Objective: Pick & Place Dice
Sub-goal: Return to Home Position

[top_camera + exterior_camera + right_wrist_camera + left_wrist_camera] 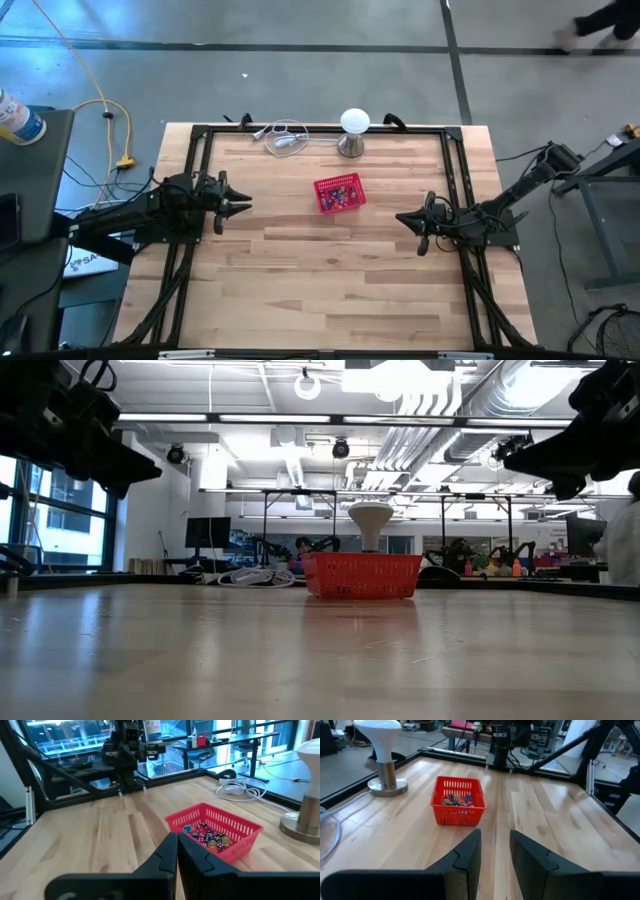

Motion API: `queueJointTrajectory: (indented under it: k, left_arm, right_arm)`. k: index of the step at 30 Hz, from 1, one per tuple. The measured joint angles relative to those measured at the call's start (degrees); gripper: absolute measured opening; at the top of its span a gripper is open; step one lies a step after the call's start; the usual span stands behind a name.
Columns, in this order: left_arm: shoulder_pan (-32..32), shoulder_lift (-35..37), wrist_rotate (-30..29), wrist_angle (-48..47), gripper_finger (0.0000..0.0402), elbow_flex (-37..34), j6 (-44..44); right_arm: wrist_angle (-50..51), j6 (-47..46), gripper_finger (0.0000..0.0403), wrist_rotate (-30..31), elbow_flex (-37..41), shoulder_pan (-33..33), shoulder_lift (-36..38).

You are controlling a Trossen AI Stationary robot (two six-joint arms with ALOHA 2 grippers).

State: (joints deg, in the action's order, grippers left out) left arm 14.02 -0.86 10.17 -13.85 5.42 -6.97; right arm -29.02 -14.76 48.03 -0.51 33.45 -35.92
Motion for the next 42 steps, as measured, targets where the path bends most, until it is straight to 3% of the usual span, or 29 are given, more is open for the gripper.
queueJointTrajectory:
  k: [4,8,14,18,24,33,38,42]
  left_arm:
    - [0.00,0.05,-0.04,-0.04,0.0098,-0.04,-0.30]
    - [0.02,0.04,-0.03,0.00,0.0098,-0.10,-1.39]
    - [0.02,0.04,-1.10,0.42,0.0098,-0.18,-1.66]
    - [0.02,0.02,-4.08,0.79,0.0098,-0.23,-1.91]
    - [0.07,0.02,-6.07,1.07,0.0098,-0.26,-2.03]
    - [0.07,0.02,-6.05,3.06,0.0098,-0.41,-2.44]
    - [0.04,0.00,-5.75,3.10,0.0098,-0.41,-2.02]
    - [0.06,0.00,-5.59,3.15,0.0098,-0.39,-1.73]
  right_arm:
    - [-0.79,2.77,0.0002,0.46,0.02,-0.02,0.27]
    - [-4.22,11.98,0.0002,3.33,0.04,-0.02,0.88]
    - [-1.43,19.94,0.0002,5.81,0.06,-0.15,8.50]
    - [2.22,22.02,0.0002,-7.93,0.07,-5.06,15.79]
    - [12.55,16.64,0.0002,-19.86,0.09,-14.73,22.33]
    - [7.52,19.09,0.0002,-35.89,0.15,-27.19,23.65]
    - [9.51,16.46,0.0002,-38.64,0.00,-31.05,23.94]
    - [12.32,13.84,0.0002,-37.31,-2.48,-32.15,25.69]
